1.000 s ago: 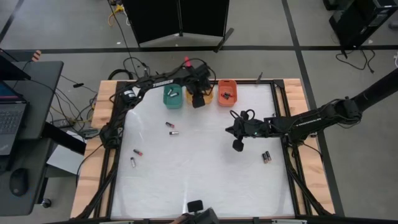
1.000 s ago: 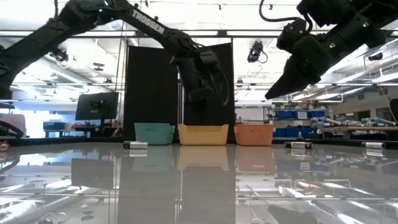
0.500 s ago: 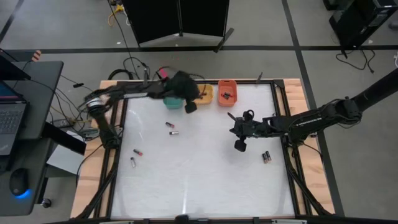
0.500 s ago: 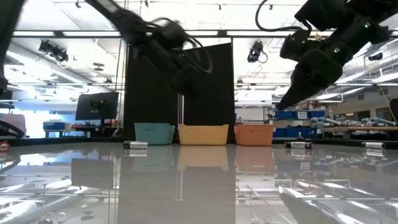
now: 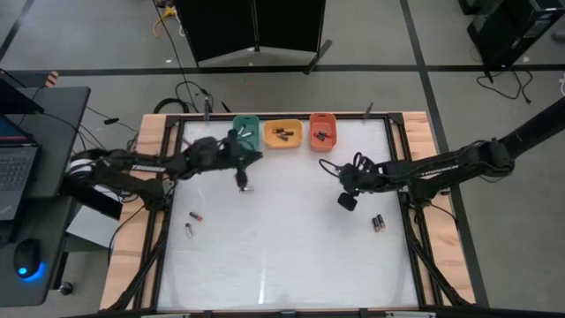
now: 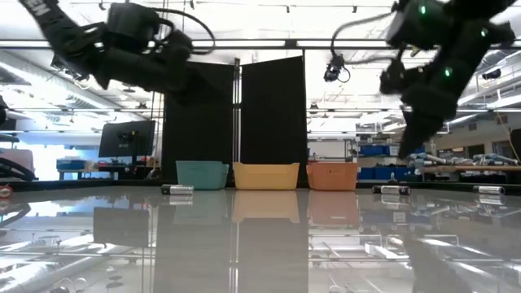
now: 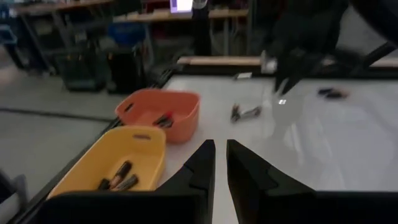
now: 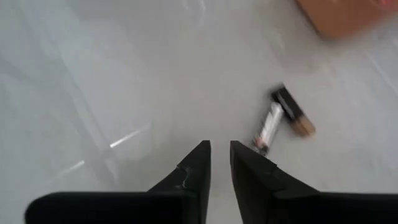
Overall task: Sort batteries
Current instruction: Put the silver battery into the green bin, then put the brown battery into the yellow bin
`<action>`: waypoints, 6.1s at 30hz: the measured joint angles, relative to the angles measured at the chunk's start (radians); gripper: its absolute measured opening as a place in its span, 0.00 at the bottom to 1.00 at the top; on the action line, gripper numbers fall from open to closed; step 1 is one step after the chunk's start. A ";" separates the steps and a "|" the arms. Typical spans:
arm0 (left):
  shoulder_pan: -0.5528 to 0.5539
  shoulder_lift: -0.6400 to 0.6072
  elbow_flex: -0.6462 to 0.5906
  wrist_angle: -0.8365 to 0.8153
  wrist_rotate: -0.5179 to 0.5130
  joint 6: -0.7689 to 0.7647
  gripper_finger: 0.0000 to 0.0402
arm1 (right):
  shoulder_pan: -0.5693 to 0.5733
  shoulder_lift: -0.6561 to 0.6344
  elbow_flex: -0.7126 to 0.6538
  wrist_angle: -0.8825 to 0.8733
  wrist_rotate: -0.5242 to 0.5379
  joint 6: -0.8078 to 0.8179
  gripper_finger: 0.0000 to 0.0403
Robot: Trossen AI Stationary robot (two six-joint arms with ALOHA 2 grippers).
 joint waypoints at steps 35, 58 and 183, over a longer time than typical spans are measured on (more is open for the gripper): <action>-0.047 -0.015 -0.081 0.124 0.000 -0.088 0.12 | -0.230 0.001 -0.318 0.470 -0.071 -0.032 0.15; -0.146 0.393 0.060 0.830 0.144 -0.209 0.21 | 0.070 -0.002 -0.320 1.561 -0.043 -0.449 0.15; 0.399 0.387 0.535 -0.957 -0.026 0.073 0.31 | -0.295 0.232 -0.182 1.026 -0.091 -0.428 0.06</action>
